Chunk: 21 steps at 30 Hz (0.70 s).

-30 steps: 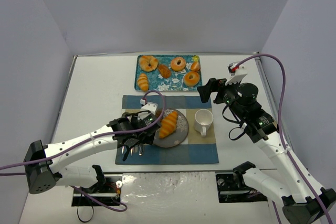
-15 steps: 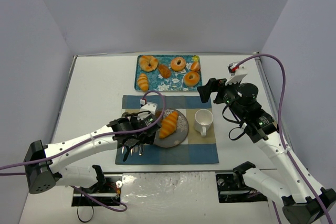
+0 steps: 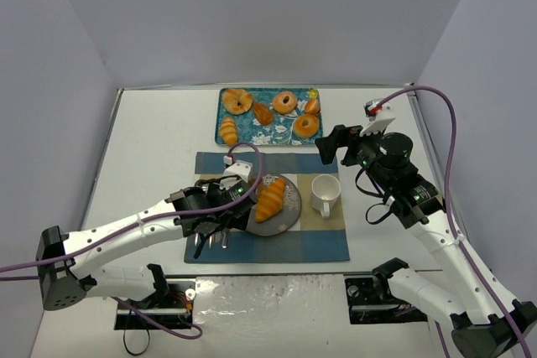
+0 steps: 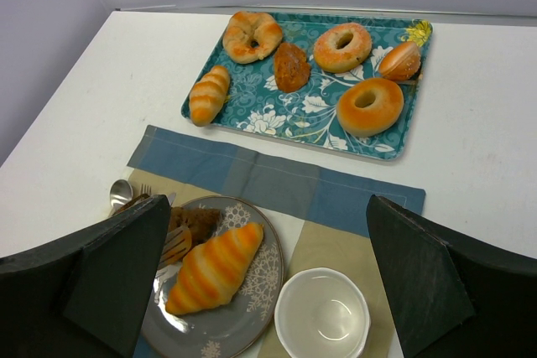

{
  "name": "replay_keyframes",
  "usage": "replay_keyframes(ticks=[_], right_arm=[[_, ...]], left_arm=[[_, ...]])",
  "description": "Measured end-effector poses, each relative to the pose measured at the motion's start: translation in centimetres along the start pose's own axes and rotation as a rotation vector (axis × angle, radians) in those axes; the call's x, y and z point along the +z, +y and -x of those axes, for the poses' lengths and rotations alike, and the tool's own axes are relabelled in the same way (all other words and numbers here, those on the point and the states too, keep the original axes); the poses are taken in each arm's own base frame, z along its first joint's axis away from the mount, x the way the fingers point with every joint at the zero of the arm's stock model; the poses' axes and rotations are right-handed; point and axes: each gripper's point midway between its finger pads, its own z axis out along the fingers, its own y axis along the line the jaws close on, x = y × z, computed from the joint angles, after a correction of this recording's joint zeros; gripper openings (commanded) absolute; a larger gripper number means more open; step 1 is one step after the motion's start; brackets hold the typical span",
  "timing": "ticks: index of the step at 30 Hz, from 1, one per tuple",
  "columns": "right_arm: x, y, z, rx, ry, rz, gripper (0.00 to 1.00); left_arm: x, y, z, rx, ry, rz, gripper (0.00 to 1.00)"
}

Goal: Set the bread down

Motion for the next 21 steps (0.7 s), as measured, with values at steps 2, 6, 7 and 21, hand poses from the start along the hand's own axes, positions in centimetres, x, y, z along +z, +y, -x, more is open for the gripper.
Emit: replay_keyframes(ticks=[2,6,7,21], right_arm=[[0.0,0.0,0.0,0.0,0.001,0.001,1.0],[0.0,0.2,-0.1,-0.001,0.002,0.005,1.0],[0.0,0.2,-0.1,-0.001,0.002,0.006,1.0],[0.0,0.2,-0.1,-0.001,0.002,0.006,1.0]], left_arm=[[-0.3,0.0,0.2,-0.004,-0.008,-0.007,0.54],[-1.1,0.1,0.6,-0.01,-0.021,-0.019,0.54],[-1.3,0.2,0.7,-0.012,-0.026,-0.02,0.54],[-0.4,5.4,7.0,-0.176,-0.091,0.067,0.55]])
